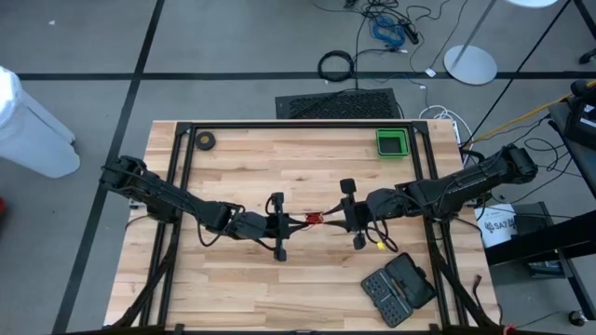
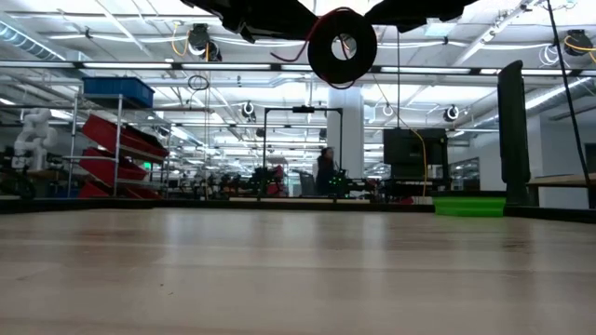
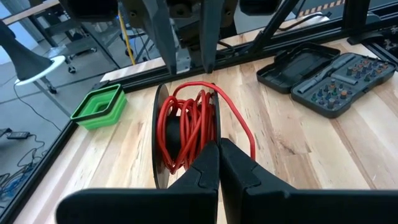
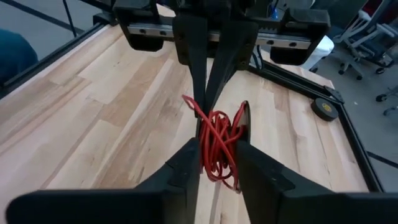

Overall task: Coil cords
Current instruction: Uncoil the red wire from the spool

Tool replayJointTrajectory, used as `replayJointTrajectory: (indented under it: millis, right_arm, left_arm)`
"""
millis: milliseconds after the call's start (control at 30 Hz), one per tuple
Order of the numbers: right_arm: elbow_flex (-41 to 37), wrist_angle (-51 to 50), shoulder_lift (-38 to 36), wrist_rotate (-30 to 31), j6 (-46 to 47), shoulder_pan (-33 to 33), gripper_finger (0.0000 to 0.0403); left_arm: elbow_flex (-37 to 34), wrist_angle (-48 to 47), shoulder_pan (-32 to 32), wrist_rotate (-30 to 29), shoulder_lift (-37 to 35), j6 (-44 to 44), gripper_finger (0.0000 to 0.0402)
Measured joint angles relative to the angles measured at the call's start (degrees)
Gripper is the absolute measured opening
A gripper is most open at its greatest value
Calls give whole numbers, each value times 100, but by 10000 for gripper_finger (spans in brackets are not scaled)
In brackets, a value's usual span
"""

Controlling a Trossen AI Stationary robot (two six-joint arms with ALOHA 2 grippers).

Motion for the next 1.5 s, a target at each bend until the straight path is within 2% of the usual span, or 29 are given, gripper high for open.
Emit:
replayJointTrajectory:
  millis: [633, 1267, 1500]
  right_arm:
    - [-2, 528, 468, 40, -616, 2, 101]
    - [-2, 556, 485, 28, -403, 0, 100]
    - [-2, 525, 483, -478, -154, -22, 100]
  left_arm:
    - [4, -7, 4, 0, 0, -7, 0]
    - [4, -23, 7, 2, 0, -10, 0]
    - [4, -24, 2, 9, 0, -9, 0]
